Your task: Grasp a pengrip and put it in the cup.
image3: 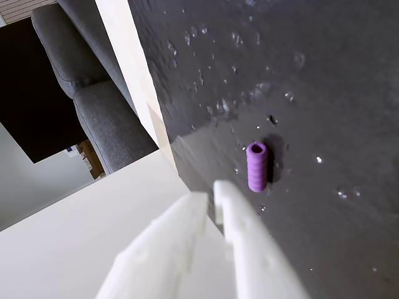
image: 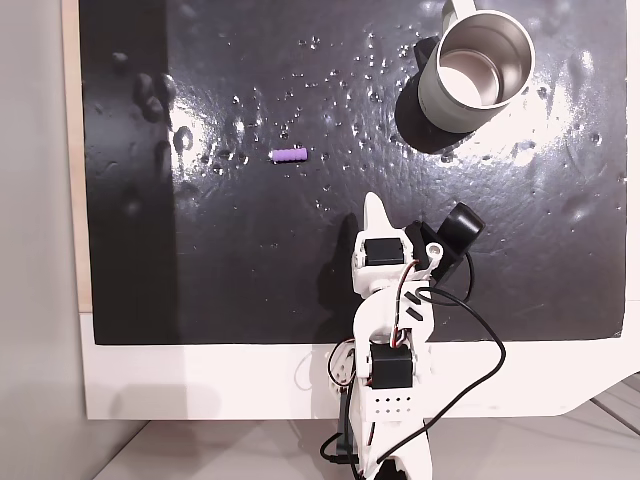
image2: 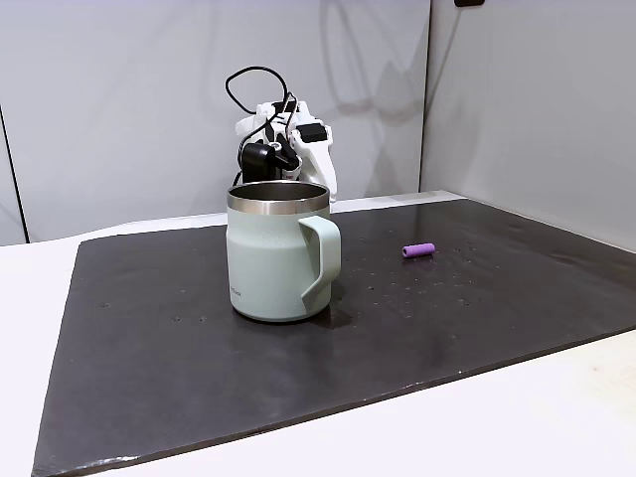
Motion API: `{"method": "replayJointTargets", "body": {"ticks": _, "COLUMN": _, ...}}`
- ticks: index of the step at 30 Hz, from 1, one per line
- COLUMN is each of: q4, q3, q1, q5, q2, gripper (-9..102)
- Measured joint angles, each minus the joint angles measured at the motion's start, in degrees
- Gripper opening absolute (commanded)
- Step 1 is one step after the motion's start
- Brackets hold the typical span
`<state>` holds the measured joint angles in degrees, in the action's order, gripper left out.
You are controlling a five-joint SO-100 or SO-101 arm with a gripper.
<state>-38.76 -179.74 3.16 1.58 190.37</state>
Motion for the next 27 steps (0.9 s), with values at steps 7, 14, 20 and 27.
{"method": "replayJointTargets", "body": {"ticks": 7, "q4": 0.0, "q3": 0.0, "q1": 0.4, "q5": 1.6, "q2": 0.0, "gripper": 0}}
{"method": "replayJointTargets", "body": {"ticks": 14, "q4": 0.0, "q3": 0.0, "q1": 0.5, "q5": 1.6, "q2": 0.0, "gripper": 0}}
{"method": "replayJointTargets", "body": {"ticks": 20, "q4": -0.4, "q3": 0.5, "q1": 0.5, "q5": 1.6, "q2": 0.0, "gripper": 0}}
{"method": "replayJointTargets", "body": {"ticks": 27, "q4": -10.8, "q3": 16.9, "q1": 6.1, "q5": 1.6, "q2": -7.9, "gripper": 0}}
